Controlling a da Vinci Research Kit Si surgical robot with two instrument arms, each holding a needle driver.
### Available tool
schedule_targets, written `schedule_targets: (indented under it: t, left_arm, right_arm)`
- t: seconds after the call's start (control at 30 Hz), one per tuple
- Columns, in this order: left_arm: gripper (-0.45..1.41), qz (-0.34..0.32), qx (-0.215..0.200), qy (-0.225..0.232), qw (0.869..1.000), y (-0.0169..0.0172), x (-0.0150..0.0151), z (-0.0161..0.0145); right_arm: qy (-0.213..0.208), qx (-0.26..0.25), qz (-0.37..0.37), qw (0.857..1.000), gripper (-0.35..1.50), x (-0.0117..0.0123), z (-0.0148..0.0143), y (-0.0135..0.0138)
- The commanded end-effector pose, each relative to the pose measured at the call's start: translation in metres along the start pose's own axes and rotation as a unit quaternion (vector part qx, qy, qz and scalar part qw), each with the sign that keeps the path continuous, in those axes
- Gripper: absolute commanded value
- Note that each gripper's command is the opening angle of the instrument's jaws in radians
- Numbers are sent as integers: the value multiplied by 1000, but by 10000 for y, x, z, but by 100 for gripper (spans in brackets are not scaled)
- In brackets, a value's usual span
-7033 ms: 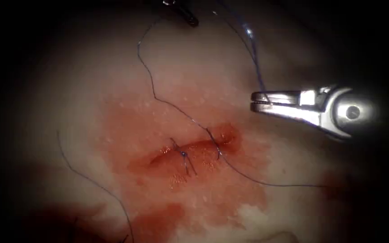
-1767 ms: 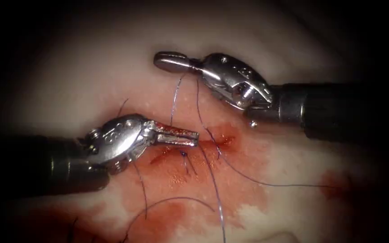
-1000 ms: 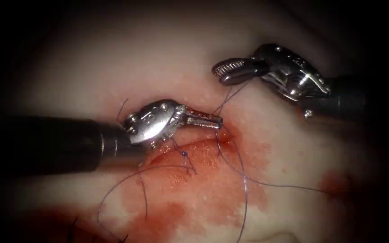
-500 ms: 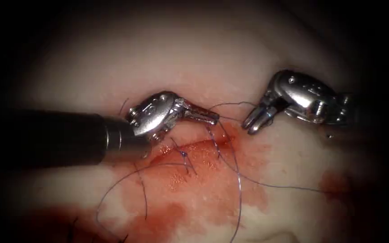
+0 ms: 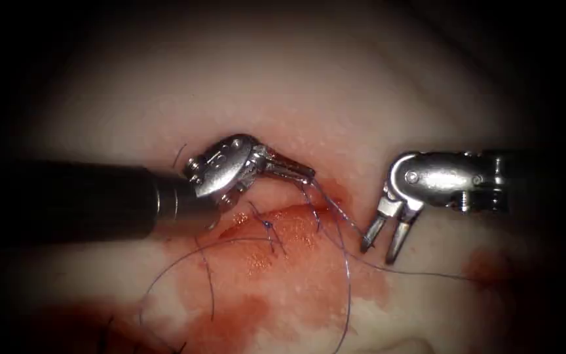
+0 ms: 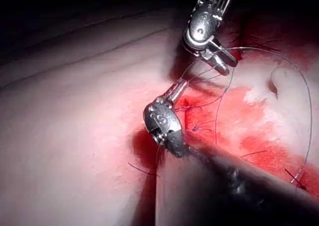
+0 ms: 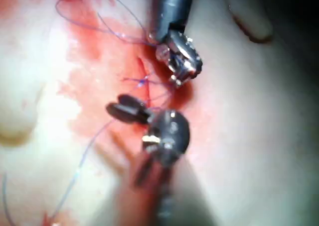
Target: Wound Closure
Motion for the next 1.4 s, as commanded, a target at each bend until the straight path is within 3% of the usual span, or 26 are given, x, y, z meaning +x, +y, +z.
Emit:
schedule_targets:
  t: [0.03, 0.2, 0.23, 0.27, 0.6, 0.9, 1.07, 1.2, 1.27, 1.4]
  left_arm:
    - [-45, 0, -1, 0, 1000, -3, -6, 3]
    - [-45, -4, -4, 0, 1000, 0, -8, 6]
    - [-45, -4, -4, 0, 1000, 0, -8, 6]
    - [-45, -4, -6, 0, 1000, 1, -8, 6]
    - [-45, -12, -10, -1, 1000, 4, -13, 6]
    - [-45, -13, -17, -3, 1000, 11, -13, 3]
    - [-45, -15, -18, -5, 1000, 21, -18, 5]
    - [-45, -17, -19, -7, 1000, 27, -23, 8]
    - [-45, -19, -21, -8, 1000, 31, -26, 9]
    - [-45, -20, -21, -8, 1000, 41, -27, 10]
  right_arm:
    - [-21, 8, -4, 1000, 27, 2, 9, 8]
    - [-104, 24, 4, 994, 31, -8, 36, 10]
    - [-104, 24, 4, 994, 31, -8, 36, 10]
    - [-143, 15, 5, 990, 29, -12, 40, 14]
    - [-218, -26, 7, 976, 27, -7, 28, 27]
    - [-194, -24, 8, 981, 32, 29, -7, 7]
    - [-113, -58, -4, 992, 39, 46, -31, -8]
    - [-82, -83, 4, 993, 39, 44, -39, -7]
    - [-64, -102, 9, 993, 51, 41, -44, -6]
    - [-64, -133, 18, 989, 56, 31, -60, -5]
